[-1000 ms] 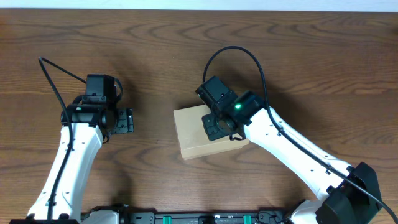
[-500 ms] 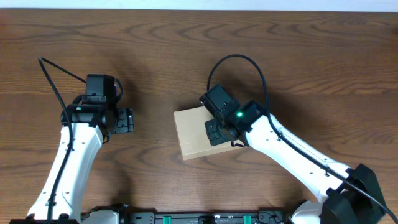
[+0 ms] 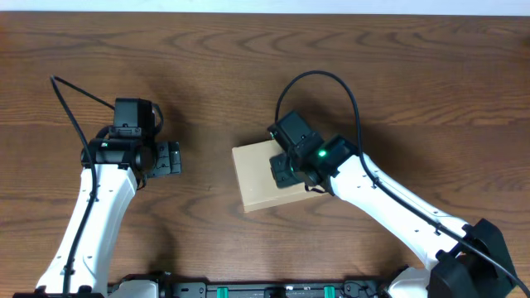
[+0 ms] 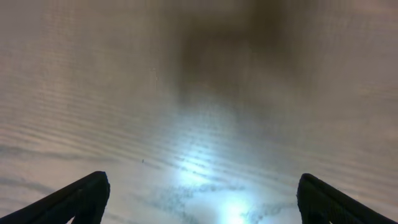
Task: Pack container
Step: 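Lift the right gripper off the lid and withdraw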
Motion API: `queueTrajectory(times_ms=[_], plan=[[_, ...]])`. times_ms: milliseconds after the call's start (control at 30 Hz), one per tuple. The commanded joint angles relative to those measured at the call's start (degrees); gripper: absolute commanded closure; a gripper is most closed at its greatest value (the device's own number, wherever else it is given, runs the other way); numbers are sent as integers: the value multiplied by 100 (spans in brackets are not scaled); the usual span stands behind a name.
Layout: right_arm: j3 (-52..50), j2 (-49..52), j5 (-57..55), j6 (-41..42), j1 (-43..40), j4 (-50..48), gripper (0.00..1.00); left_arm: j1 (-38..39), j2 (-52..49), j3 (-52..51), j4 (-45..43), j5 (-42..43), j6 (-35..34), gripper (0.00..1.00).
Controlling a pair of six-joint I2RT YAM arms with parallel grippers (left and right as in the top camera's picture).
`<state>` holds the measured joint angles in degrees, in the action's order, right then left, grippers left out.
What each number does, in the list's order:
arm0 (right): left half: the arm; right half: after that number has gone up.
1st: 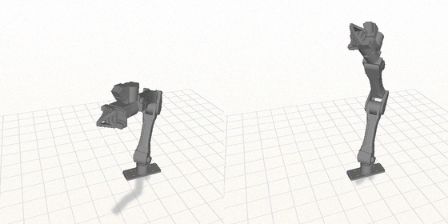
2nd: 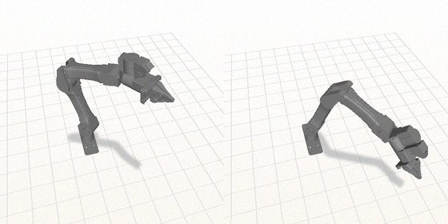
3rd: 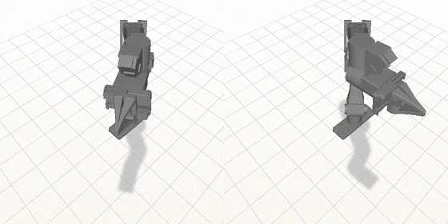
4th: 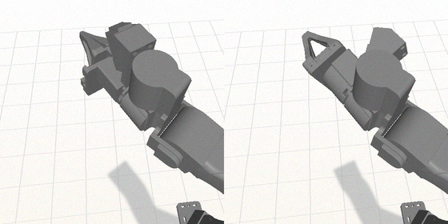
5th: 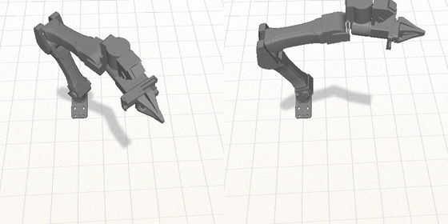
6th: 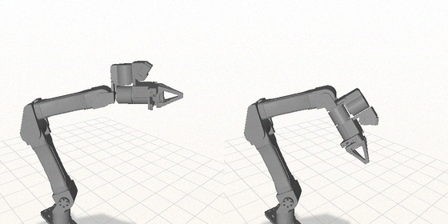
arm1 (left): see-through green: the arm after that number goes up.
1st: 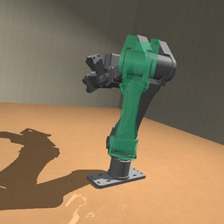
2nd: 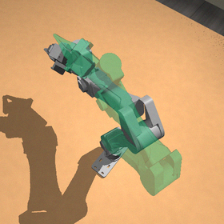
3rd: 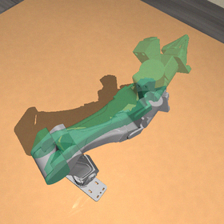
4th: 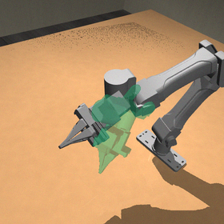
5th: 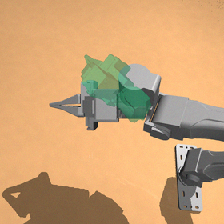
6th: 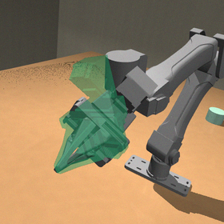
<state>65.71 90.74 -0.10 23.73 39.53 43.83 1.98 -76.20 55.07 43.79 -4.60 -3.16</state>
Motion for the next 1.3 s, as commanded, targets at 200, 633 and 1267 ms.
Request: queueTrajectory(times_ms=[200, 633, 1267], plan=[[363, 173, -1624, -1139, -1600, -1220, 19, -13, 249, 72, -962, 13, -24, 5], [354, 142, -1204, -1318, -4325, -2459, 7, 4, 267, 70, -2531, 302, 225, 5], [-2911, -4065, -796, -1246, -4470, -2446, 9, 337, 4686, -2111, -1674, 125, -1003, 5]])
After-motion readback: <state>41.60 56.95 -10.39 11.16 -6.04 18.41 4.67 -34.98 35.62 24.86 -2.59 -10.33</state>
